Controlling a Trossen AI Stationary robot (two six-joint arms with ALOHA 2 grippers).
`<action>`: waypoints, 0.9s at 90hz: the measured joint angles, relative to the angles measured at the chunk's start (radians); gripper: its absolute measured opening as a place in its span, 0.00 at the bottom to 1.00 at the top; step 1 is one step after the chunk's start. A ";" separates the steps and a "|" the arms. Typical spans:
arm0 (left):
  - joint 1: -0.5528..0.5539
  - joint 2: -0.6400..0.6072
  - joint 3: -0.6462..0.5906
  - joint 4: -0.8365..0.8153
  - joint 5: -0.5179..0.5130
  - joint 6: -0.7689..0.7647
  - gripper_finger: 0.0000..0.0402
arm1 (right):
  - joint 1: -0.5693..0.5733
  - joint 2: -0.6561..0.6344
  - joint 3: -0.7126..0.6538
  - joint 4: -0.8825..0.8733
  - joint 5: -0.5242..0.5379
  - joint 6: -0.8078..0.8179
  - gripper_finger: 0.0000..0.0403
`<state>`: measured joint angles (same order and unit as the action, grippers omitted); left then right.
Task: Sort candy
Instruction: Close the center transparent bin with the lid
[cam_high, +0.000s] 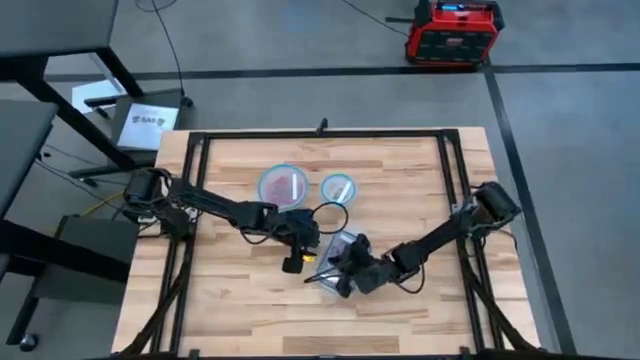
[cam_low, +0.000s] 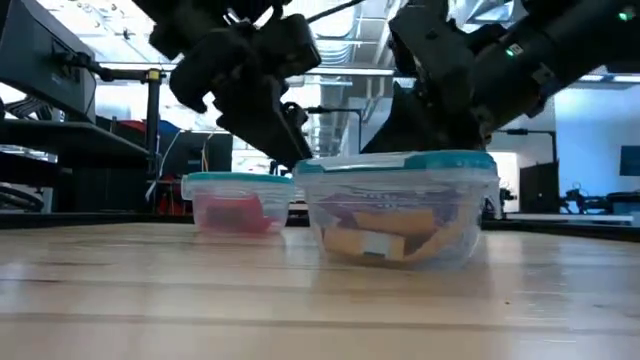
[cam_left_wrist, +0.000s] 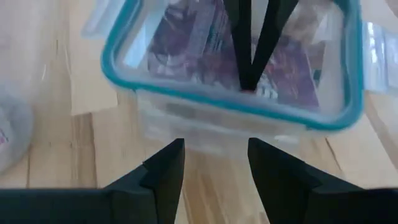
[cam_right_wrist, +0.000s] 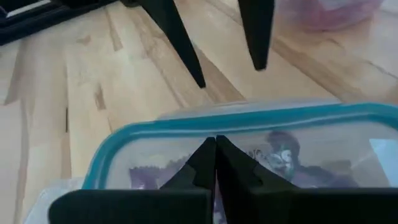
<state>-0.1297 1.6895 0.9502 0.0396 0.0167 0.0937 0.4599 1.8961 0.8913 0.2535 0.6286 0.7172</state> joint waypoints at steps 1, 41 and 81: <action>0.000 0.001 -0.002 0.002 0.000 0.001 0.41 | 0.000 0.000 0.000 -0.002 -0.001 0.003 0.00; 0.007 0.149 -0.009 0.200 0.084 -0.009 0.41 | -0.014 0.001 -0.009 -0.018 -0.036 0.035 0.00; 0.003 0.217 0.061 0.214 0.164 -0.045 0.41 | -0.042 0.037 -0.007 0.048 -0.092 0.014 0.00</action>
<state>-0.1264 1.9068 1.0107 0.2540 0.1810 0.0485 0.4175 1.9331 0.8845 0.3019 0.5369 0.7315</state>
